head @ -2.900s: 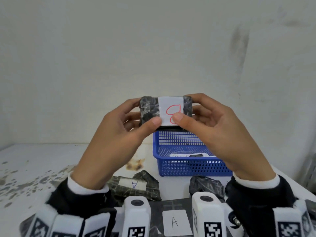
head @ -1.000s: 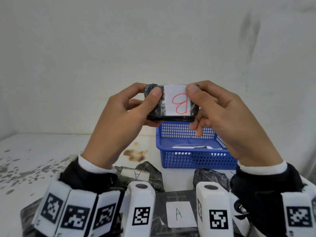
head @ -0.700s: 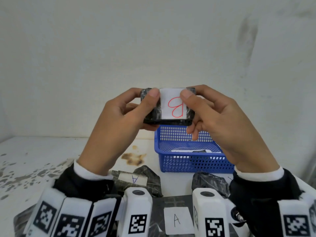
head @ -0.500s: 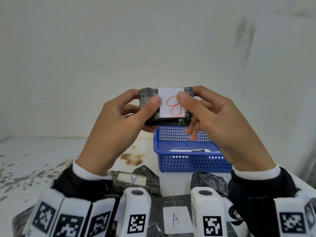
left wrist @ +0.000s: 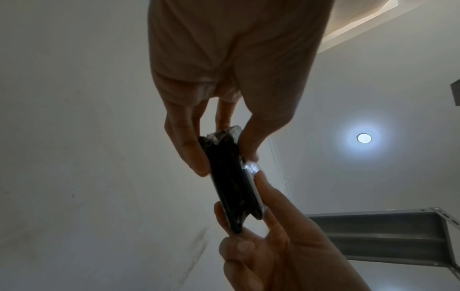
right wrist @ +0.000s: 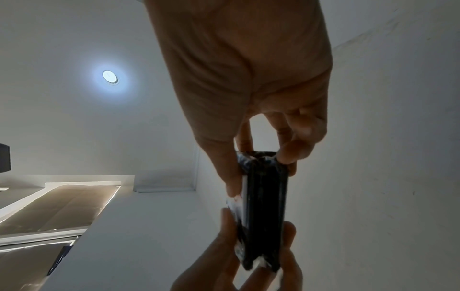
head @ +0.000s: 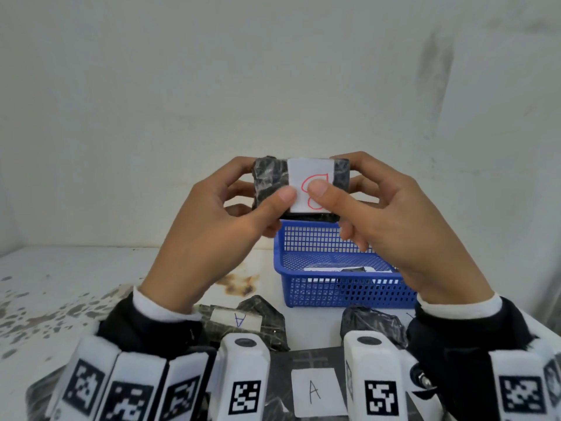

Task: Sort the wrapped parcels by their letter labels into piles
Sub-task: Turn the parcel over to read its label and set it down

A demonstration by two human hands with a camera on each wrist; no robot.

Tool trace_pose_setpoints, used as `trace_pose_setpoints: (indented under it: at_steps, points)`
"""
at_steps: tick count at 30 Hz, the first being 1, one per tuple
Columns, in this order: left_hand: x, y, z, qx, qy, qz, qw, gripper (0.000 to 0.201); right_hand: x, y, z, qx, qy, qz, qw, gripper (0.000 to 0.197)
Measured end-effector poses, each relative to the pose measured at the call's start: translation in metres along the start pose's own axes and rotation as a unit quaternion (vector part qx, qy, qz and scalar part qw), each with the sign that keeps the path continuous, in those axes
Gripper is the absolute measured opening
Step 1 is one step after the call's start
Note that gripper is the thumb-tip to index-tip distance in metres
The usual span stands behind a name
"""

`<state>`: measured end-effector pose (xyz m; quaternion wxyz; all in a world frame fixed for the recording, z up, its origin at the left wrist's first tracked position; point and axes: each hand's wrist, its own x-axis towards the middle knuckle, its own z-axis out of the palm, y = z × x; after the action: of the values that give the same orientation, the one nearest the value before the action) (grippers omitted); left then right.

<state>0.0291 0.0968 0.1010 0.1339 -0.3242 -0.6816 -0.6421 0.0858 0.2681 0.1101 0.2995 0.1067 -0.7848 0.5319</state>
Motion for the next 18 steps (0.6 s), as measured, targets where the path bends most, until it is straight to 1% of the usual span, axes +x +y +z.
trace_pose_setpoints:
  at_steps: [4,6,7,9,10,11,12,14,16,18]
  points:
    - [-0.0002,0.0006,-0.0002,-0.003,0.009,0.01,1.0,0.027,-0.0004,-0.0003,-0.0016,0.026,-0.006,0.003,1.0,0.042]
    - [-0.0011,0.0021,-0.0018,-0.014,0.006,0.016,1.0,0.028,-0.0001,0.0,-0.001,0.056,-0.013,0.014,0.998,0.041]
    - [-0.0015,0.0025,-0.0022,-0.022,0.003,0.017,1.0,0.029,0.0002,0.0005,-0.0007,0.068,-0.014,0.019,0.997,0.036]
    - [-0.0022,0.0031,-0.0026,-0.047,0.001,0.015,0.999,0.027,0.0008,0.002,-0.0004,0.079,-0.019,0.011,0.997,0.021]
    - [-0.0022,0.0031,-0.0022,-0.063,0.001,0.012,0.998,0.024,0.001,0.002,0.0002,0.079,-0.021,0.004,0.997,0.02]
    - [-0.0015,0.0024,-0.002,-0.076,0.004,0.007,0.997,0.022,0.0015,0.0024,0.0004,0.08,-0.02,-0.003,0.997,0.026]
    - [-0.0008,0.0017,-0.0018,-0.085,0.007,0.001,0.996,0.024,0.002,0.0027,0.0005,0.083,-0.016,-0.006,0.996,0.034]
    - [0.0009,-0.0003,-0.0023,-0.093,0.011,-0.012,0.996,0.037,0.003,0.0028,0.0003,0.087,-0.007,-0.004,0.996,0.046]
    - [0.0024,-0.0017,-0.0032,-0.082,0.007,-0.017,0.996,0.044,0.003,0.002,-0.0001,0.077,-0.008,0.006,0.997,0.047]
    - [0.0024,-0.0009,-0.0038,-0.066,0.0,-0.013,0.998,0.042,0.0022,0.0008,0.0001,0.067,-0.01,0.021,0.998,0.04]
